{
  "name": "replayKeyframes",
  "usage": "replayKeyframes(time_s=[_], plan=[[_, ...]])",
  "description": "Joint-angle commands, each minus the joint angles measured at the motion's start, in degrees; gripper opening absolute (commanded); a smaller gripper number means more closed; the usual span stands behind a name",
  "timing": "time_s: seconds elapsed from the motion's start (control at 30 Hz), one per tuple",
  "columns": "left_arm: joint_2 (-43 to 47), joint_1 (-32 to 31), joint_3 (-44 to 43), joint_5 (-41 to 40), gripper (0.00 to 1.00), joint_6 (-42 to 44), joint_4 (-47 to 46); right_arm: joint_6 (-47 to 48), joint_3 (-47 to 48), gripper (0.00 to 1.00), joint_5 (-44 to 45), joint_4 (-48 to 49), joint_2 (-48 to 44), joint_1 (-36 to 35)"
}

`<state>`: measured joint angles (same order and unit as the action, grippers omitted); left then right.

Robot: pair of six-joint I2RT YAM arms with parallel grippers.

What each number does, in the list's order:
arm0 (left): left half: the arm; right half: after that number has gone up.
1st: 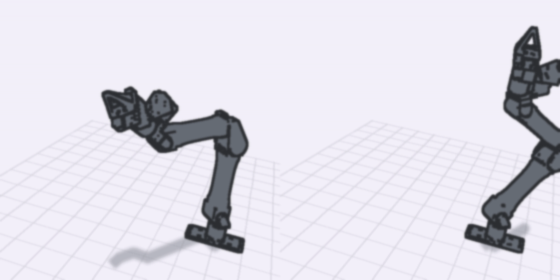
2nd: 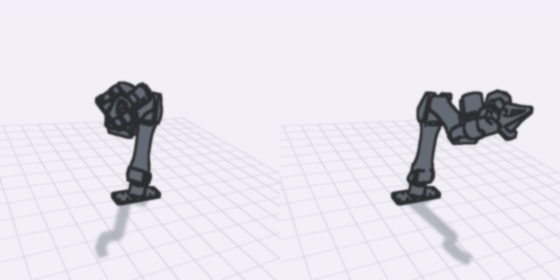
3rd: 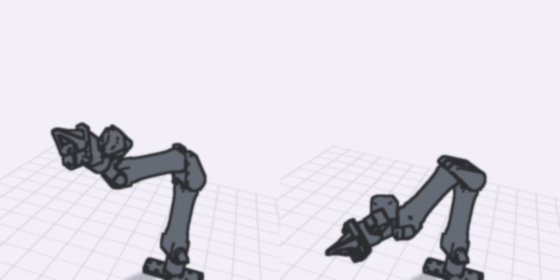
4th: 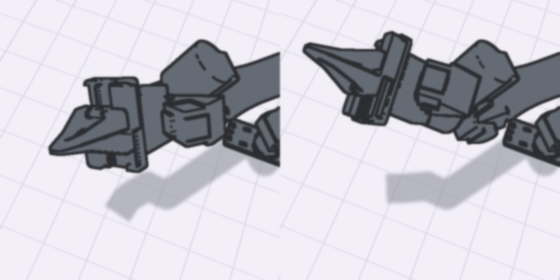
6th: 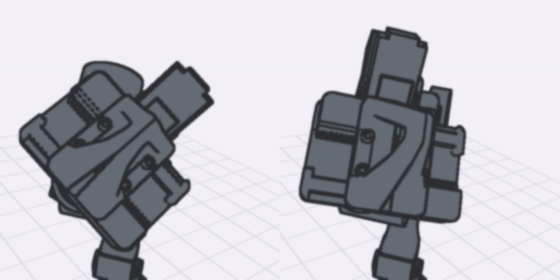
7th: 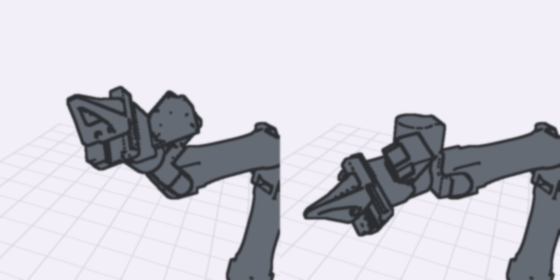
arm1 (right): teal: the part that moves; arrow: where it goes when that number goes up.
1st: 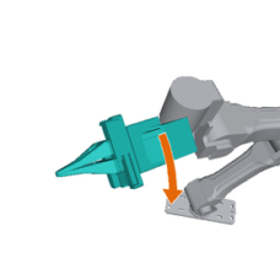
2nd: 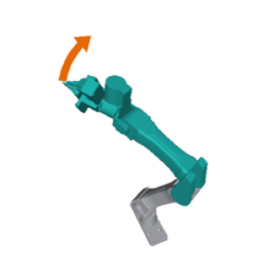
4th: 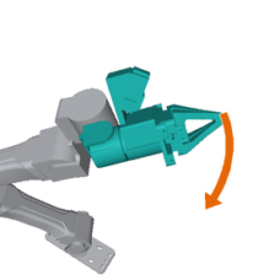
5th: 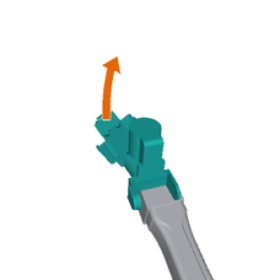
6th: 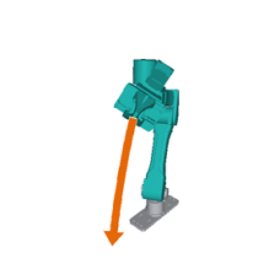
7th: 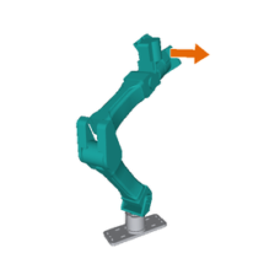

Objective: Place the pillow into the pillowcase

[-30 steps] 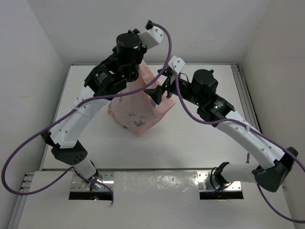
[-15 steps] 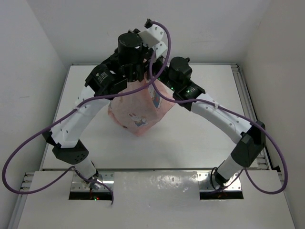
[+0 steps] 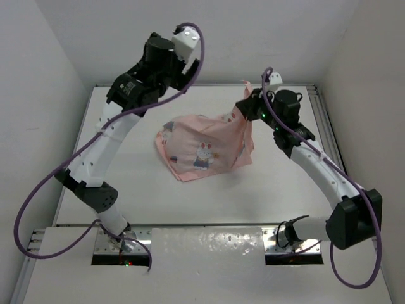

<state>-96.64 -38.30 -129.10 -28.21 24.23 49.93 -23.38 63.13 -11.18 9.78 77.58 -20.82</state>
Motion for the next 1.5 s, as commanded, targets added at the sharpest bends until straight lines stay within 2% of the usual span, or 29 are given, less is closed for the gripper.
replayKeyframes(time_s=[0.0,0.03,0.07,0.13,0.2,0.23,0.3,0.5,0.57,0.73,0.83,0.87,0.93,1.13,1.2,1.23,1.27,1.3,1.37,1.47], plan=[[-1.70,13.02,9.50,17.09,1.00,-12.08,3.68,-6.94,-4.24,0.00,-1.65,-3.97,-6.03,4.46],[-2.58,16.04,13.13,25.40,1.00,-14.88,3.77,-7.99,-6.42,0.00,-1.74,-5.81,-6.13,6.99],[-3.72,20.77,16.74,27.83,1.00,-15.87,4.20,-8.61,-7.40,0.00,-1.74,-6.61,-5.87,8.32],[-8.62,23.96,23.16,37.56,1.00,-16.84,6.57,-10.36,-8.64,0.00,-3.40,-7.93,-3.51,11.14],[-10.93,26.52,32.21,43.56,1.00,-16.50,5.63,-12.65,-9.69,0.00,-7.88,-8.02,-0.87,15.62],[-11.89,26.70,35.55,47.68,1.00,-16.23,4.48,-13.53,-9.70,0.00,-8.94,-8.11,1.84,16.85],[-12.60,25.92,42.42,49.99,1.00,-15.00,1.33,-13.71,-9.17,0.00,-9.56,-7.58,4.76,19.93],[-15.77,23.36,44.99,60.00,1.00,-15.44,-4.66,-14.59,-3.20,0.00,-8.42,-9.60,13.73,24.60],[-16.12,22.75,45.07,61.16,1.00,-15.27,-5.28,-15.21,-3.63,0.00,-8.86,-8.73,14.70,24.77],[-16.91,22.31,48.32,55.73,1.00,-16.22,-7.04,-15.82,-5.57,0.00,-7.46,-7.06,15.14,25.21],[-19.46,22.22,47.89,53.78,0.76,-15.62,-6.08,-16.35,-5.57,0.00,-7.63,-5.75,15.58,26.09],[-20.07,22.39,47.54,54.39,0.61,-15.53,-5.12,-16.61,-5.57,0.00,-7.98,-5.39,15.50,26.35],[-19.73,23.18,47.19,56.68,0.54,-14.83,-4.50,-16.61,-4.87,0.00,-8.16,-5.12,15.49,27.14],[-14.02,24.33,49.55,57.03,0.52,-11.05,-3.26,-15.82,-2.05,0.00,-9.74,-5.83,17.25,28.82],[-12.44,24.85,49.91,57.99,0.54,-8.25,-1.69,-15.74,-1.61,0.00,-9.91,-5.56,17.60,29.17],[-11.82,25.12,49.91,58.70,0.57,-7.10,-1.07,-15.65,-1.52,0.00,-9.83,-5.56,17.87,29.26],[-9.99,25.47,50.34,59.31,0.69,-6.05,-0.28,-15.65,-1.35,0.00,-9.91,-5.56,17.95,29.26],[-9.10,25.91,50.87,59.84,0.74,-4.64,-0.45,-15.73,-1.09,0.00,-10.17,-5.56,18.13,29.17],[-6.65,26.00,53.58,58.19,0.77,-4.10,-3.24,-15.91,-0.73,0.00,-10.62,-5.56,19.01,29.26],[-8.11,24.25,54.57,54.59,0.70,-5.68,-5.37,-16.35,-1.17,0.00,-11.06,-5.04,19.28,28.99]])
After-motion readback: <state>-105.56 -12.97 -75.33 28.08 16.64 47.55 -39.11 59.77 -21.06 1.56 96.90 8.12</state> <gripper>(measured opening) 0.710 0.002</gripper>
